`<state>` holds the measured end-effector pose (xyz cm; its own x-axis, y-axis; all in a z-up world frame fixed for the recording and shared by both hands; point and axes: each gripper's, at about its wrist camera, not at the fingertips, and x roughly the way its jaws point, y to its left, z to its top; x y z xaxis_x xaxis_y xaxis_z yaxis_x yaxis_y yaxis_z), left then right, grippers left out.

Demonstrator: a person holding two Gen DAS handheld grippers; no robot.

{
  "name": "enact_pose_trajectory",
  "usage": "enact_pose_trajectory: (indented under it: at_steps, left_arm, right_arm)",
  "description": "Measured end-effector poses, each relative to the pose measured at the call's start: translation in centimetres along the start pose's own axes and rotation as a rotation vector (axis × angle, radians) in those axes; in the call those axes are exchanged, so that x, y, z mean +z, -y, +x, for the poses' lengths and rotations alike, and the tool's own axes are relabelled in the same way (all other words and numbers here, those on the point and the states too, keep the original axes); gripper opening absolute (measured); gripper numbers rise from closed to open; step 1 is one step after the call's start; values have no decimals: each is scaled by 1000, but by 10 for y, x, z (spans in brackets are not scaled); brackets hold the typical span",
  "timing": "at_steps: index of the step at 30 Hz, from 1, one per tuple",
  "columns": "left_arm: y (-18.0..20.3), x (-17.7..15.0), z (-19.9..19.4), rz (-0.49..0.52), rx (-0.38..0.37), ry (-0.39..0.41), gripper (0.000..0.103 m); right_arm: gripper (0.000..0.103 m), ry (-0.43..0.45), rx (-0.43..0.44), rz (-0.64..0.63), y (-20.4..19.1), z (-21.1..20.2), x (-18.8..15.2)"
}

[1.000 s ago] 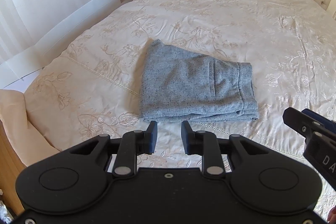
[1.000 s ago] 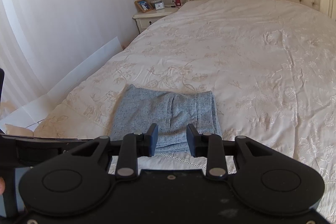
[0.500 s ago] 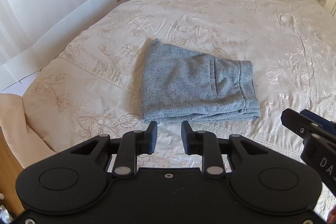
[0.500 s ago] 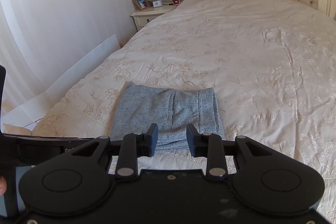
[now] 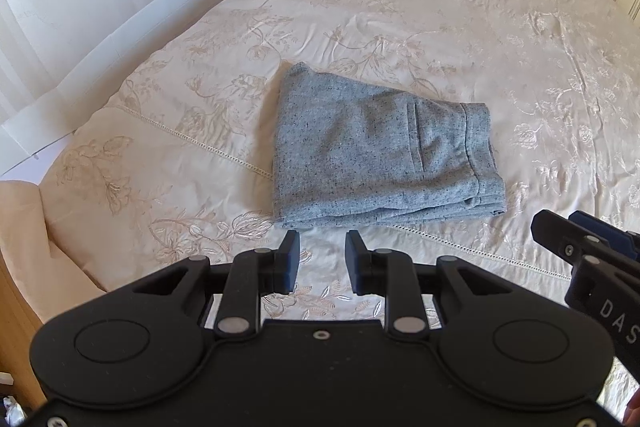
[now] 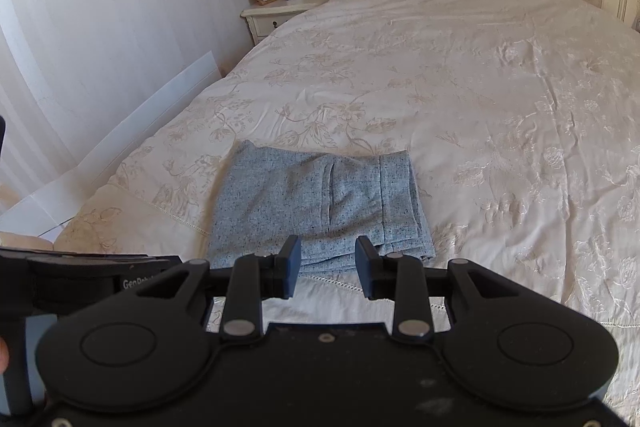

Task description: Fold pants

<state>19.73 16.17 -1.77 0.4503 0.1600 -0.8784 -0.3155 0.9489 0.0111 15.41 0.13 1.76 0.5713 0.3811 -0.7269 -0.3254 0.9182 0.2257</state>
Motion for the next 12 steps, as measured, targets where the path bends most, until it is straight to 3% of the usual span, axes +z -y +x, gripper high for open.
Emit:
enact_pose_trajectory:
  at_steps: [12]
  left_arm:
    - [-13, 6, 18, 21, -2, -21, 35]
  right_arm:
    - [33, -42, -9, 8, -9, 20, -2]
